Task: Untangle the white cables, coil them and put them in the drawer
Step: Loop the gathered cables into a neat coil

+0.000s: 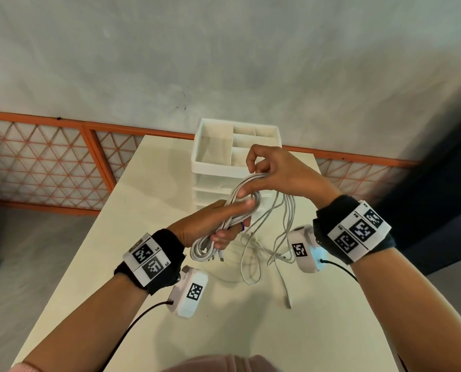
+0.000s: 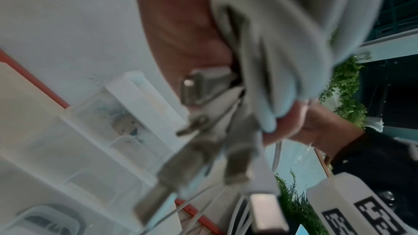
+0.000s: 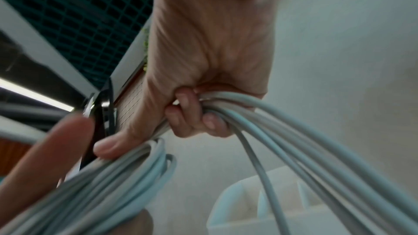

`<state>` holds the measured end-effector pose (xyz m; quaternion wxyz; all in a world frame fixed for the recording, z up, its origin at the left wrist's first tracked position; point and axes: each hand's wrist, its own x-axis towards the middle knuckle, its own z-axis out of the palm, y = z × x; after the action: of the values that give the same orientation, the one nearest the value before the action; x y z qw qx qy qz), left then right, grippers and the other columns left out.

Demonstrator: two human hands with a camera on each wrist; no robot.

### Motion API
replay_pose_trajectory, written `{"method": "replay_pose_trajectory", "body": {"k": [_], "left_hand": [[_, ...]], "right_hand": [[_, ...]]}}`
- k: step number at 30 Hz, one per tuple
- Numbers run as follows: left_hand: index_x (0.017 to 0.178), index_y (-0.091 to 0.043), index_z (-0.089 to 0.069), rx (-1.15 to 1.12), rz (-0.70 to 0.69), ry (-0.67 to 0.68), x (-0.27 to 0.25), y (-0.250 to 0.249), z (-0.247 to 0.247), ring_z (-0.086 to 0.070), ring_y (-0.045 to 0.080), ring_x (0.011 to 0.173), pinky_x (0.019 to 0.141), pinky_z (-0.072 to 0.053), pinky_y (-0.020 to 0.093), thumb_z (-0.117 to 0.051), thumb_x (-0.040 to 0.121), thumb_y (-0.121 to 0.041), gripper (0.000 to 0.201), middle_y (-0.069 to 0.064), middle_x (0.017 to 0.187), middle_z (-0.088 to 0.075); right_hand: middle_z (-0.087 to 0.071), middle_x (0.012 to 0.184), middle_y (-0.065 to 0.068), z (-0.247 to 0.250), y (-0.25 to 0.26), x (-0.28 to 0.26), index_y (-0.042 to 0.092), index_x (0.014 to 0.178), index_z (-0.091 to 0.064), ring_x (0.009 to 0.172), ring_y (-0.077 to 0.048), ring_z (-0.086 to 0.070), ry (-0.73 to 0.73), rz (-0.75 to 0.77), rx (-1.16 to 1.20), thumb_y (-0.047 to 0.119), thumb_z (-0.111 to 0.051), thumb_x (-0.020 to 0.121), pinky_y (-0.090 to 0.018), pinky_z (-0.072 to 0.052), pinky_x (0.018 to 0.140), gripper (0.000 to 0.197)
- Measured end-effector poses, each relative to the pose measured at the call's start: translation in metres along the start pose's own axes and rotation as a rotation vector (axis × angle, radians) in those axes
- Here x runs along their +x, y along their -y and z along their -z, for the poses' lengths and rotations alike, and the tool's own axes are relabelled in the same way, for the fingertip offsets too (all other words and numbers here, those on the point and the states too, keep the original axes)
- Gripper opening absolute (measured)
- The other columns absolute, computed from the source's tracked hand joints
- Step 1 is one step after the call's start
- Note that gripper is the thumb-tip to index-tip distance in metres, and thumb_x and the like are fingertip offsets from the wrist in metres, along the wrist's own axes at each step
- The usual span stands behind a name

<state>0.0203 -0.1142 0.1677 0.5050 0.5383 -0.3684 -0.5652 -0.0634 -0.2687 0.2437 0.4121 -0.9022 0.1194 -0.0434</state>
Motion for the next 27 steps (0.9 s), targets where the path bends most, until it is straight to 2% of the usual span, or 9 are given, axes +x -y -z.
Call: {"method": "replay_pose_trajectory", "body": {"k": [2, 5, 11, 14, 17, 20, 22, 24, 27], "left_hand": [[0.08, -0.006, -0.052, 0.043, -0.029, -0.023, 0.0, -0.002, 0.001, -0.021, 0.01, 0.032, 0.039, -0.027, 0.02, -0.05, 0.089, -0.047, 0.041, -0.001, 0.04, -0.027], [0.083, -0.008, -0.056, 0.013, -0.095, -0.064, 0.002, -0.005, 0.006, -0.02, 0.012, 0.033, 0.039, -0.03, 0.02, -0.045, 0.095, -0.044, 0.04, 0.0, 0.041, -0.025], [0.075, -0.01, -0.048, -0.062, -0.155, -0.24, 0.006, -0.003, 0.009, -0.02, 0.012, 0.035, 0.039, -0.028, 0.021, -0.042, 0.098, -0.035, 0.034, -0.002, 0.042, -0.023], [0.074, -0.012, -0.044, -0.102, -0.134, -0.247, 0.01, 0.001, 0.008, -0.02, 0.011, 0.035, 0.04, -0.028, 0.021, -0.043, 0.098, -0.033, 0.032, -0.003, 0.042, -0.022], [0.077, -0.012, -0.043, -0.138, -0.131, -0.231, 0.013, 0.0, 0.008, -0.02, 0.01, 0.035, 0.04, -0.029, 0.02, -0.044, 0.097, -0.033, 0.028, -0.003, 0.042, -0.023], [0.077, -0.013, -0.043, -0.142, -0.177, -0.22, 0.016, -0.006, 0.005, -0.021, 0.01, 0.034, 0.04, -0.031, 0.021, -0.042, 0.098, -0.03, 0.027, -0.004, 0.041, -0.024], [0.077, -0.012, -0.042, -0.168, -0.216, -0.231, 0.019, -0.009, 0.003, -0.022, 0.009, 0.035, 0.041, -0.031, 0.022, -0.041, 0.099, -0.028, 0.027, -0.004, 0.041, -0.026], [0.076, -0.011, -0.042, -0.165, -0.249, -0.257, 0.022, -0.009, 0.002, -0.023, 0.01, 0.036, 0.042, -0.033, 0.022, -0.042, 0.099, -0.029, 0.029, -0.003, 0.043, -0.028], [0.069, -0.013, -0.045, -0.069, -0.295, -0.317, 0.026, -0.006, 0.005, -0.029, 0.013, 0.042, 0.046, -0.039, 0.025, -0.046, 0.097, -0.037, 0.037, 0.003, 0.056, -0.036]], "right_hand": [[-0.057, 0.063, -0.006, 0.002, -0.003, 0.0, 0.007, 0.089, -0.052, 0.046, -0.006, -0.037, 0.042, -0.01, 0.078, 0.03, -0.082, 0.068, -0.02, -0.027, 0.048, 0.043], [-0.052, 0.066, -0.012, 0.007, -0.009, 0.0, 0.008, 0.094, -0.057, 0.049, -0.008, -0.038, 0.052, 0.024, 0.209, 0.028, -0.072, 0.08, -0.018, -0.031, 0.049, 0.029], [-0.045, 0.056, 0.003, -0.015, -0.037, -0.009, 0.026, 0.109, -0.067, 0.049, -0.007, -0.038, -0.139, 0.068, 0.366, 0.025, -0.056, 0.09, -0.015, -0.035, 0.047, 0.021], [-0.057, 0.055, 0.016, -0.017, -0.033, -0.009, 0.011, 0.114, -0.066, 0.051, 0.0, -0.042, -0.258, 0.112, 0.38, 0.014, -0.056, 0.092, -0.011, -0.032, 0.051, 0.025], [-0.072, 0.086, 0.013, -0.014, -0.026, -0.008, 0.004, 0.112, -0.067, 0.072, 0.008, -0.059, -0.343, 0.175, 0.401, 0.008, -0.059, 0.089, -0.006, -0.04, 0.06, 0.024], [-0.063, 0.064, 0.016, -0.025, -0.027, -0.006, 0.009, 0.107, -0.068, 0.057, 0.003, -0.051, -0.448, 0.15, 0.407, 0.01, -0.058, 0.091, -0.01, -0.038, 0.057, 0.019], [-0.051, 0.054, 0.009, -0.036, -0.028, -0.005, 0.023, 0.088, -0.07, 0.048, -0.003, -0.039, -0.479, 0.118, 0.379, 0.019, -0.053, 0.095, -0.018, -0.036, 0.053, 0.019], [-0.049, 0.06, -0.006, -0.046, -0.026, -0.006, 0.036, 0.075, -0.061, 0.045, -0.007, -0.042, -0.451, 0.056, 0.397, 0.026, -0.046, 0.098, -0.019, -0.04, 0.048, 0.029], [-0.052, 0.093, -0.023, -0.05, -0.018, -0.007, 0.027, 0.095, -0.062, 0.054, -0.007, -0.053, -0.387, -0.075, 0.527, 0.032, -0.036, 0.101, -0.016, -0.045, 0.047, 0.028]]}}
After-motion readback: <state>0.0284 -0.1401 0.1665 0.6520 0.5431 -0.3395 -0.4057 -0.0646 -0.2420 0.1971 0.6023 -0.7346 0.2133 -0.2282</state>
